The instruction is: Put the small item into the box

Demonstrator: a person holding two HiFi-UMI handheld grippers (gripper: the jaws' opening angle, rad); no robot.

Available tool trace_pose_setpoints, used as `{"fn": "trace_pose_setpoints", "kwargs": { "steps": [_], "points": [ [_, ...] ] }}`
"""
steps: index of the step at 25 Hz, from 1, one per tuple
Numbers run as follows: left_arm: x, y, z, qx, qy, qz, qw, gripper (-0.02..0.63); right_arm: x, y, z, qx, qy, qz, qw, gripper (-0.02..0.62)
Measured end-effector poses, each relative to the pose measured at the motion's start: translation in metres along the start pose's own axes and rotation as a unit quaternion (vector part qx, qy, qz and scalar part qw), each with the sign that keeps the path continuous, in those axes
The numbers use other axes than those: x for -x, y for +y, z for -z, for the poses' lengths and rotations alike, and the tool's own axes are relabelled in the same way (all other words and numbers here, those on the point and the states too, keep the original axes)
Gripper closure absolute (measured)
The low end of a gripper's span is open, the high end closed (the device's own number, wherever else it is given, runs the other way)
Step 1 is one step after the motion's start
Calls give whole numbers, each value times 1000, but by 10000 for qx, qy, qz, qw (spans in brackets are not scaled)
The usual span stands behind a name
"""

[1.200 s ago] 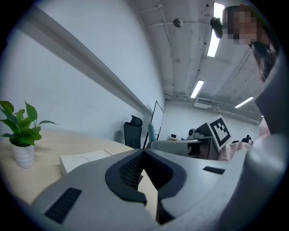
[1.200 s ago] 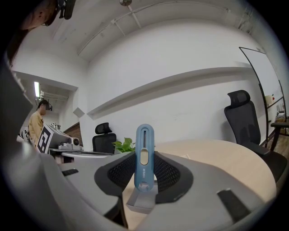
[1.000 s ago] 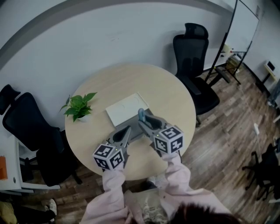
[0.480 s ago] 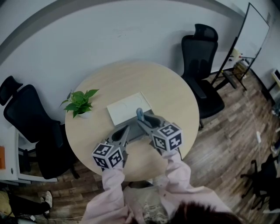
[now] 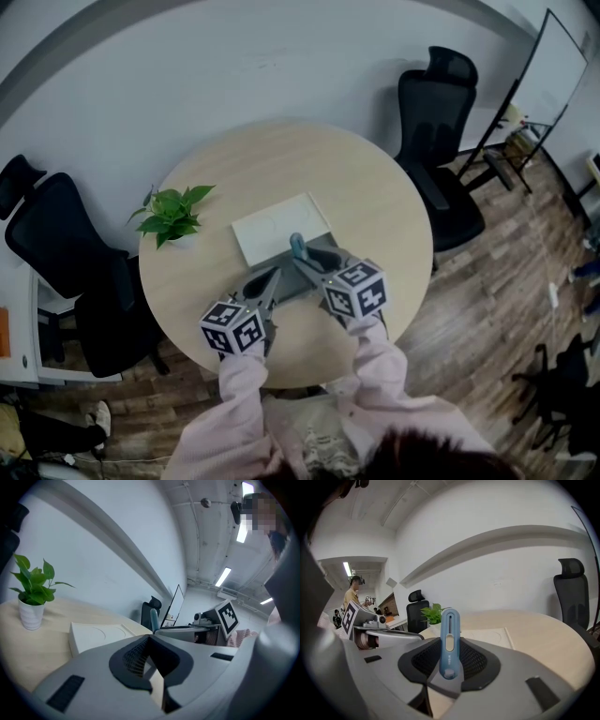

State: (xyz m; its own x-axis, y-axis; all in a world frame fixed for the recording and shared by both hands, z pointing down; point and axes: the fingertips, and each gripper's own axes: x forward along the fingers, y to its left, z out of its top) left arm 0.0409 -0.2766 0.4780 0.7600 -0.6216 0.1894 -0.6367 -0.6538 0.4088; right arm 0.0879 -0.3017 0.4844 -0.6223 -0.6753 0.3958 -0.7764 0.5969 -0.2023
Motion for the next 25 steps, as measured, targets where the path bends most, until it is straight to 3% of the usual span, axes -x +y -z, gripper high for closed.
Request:
{"fn": "trace_pose_setpoints", "kwargs": {
  "steps": [17,25],
  "points": [
    [-13,25,38,618,528,121,9966,597,-32,-16,40,-145,952,-81,9953,466],
    [-15,30,50,774,659,81,9948,597,-45,-12,56,-136,1432,-426,9887,466]
  ]
}}
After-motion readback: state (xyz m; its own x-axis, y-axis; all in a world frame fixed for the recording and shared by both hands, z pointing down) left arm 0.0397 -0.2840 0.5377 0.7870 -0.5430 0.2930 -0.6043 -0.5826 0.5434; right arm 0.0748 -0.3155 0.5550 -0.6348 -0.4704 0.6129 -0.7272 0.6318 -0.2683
